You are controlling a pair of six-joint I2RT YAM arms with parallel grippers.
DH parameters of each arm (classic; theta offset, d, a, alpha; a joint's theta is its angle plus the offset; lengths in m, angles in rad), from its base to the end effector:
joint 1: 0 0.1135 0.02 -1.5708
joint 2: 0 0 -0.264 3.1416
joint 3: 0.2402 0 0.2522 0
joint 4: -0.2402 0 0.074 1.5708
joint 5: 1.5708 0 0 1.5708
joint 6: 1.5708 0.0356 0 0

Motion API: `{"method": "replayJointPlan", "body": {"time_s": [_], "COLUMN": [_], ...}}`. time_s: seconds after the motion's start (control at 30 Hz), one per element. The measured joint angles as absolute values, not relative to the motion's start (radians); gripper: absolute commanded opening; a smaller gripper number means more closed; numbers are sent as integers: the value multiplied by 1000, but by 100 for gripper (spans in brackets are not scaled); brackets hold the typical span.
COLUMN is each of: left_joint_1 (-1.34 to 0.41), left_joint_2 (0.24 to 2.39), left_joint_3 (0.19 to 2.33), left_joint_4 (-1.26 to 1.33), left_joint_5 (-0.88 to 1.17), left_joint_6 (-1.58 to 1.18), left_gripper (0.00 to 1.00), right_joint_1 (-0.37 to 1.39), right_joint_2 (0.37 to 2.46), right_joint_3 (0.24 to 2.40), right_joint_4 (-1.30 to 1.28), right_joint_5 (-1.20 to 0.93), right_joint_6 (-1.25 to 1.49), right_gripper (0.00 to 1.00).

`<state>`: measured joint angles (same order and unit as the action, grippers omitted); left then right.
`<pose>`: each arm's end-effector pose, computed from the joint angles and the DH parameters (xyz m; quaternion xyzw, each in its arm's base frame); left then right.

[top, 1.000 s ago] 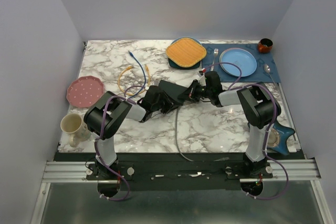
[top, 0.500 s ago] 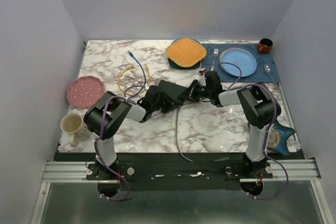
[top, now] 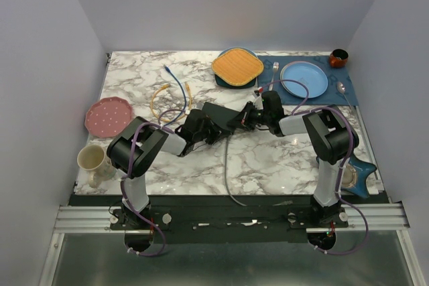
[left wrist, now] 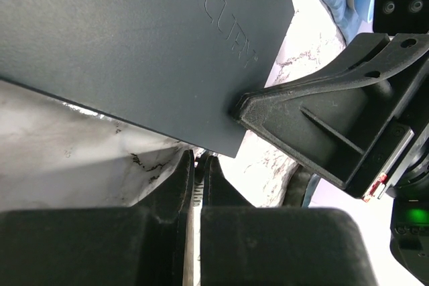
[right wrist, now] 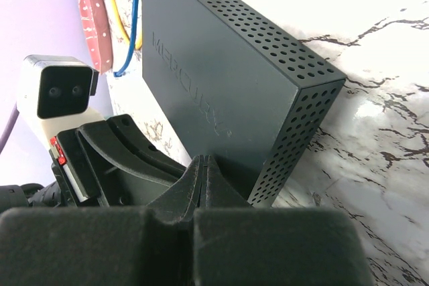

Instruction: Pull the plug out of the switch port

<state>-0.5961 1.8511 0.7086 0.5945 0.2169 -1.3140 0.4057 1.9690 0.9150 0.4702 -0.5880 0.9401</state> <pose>0.2789 -0.1985 0.1126 -0.2549 0.8303 -0.4517 0.2039 0.3432 0.1689 0.1164 0.0902 0.8492 0.4821 0.1955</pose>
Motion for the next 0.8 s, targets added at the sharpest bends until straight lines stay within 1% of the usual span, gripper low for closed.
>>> {"method": "replayJointPlan", "body": {"time_s": [0.6,0.7,0.73,0.8], "left_joint_1": [-591,-590,-589,-582], "left_joint_2": [1867,1867,1867,1865], "left_joint_3": [652,649,647,637], "left_joint_4": [722,725,725,723], "left_joint_5": [221,222,222,221], "left_joint_6": [-1326,-1330,-1330,-1330], "left_gripper": [0,23,40,52], "right_joint_1": [406,406,406,406], "right_joint_2": [1969,1969,1969,1969], "right_joint_3": [915,915,915,915], "right_joint_4": [471,471,471,471], "right_joint_5": [-588,-588,-588,-588], "right_joint_6": [934,934,933,933], "right_gripper": [1,1,1,1]}}
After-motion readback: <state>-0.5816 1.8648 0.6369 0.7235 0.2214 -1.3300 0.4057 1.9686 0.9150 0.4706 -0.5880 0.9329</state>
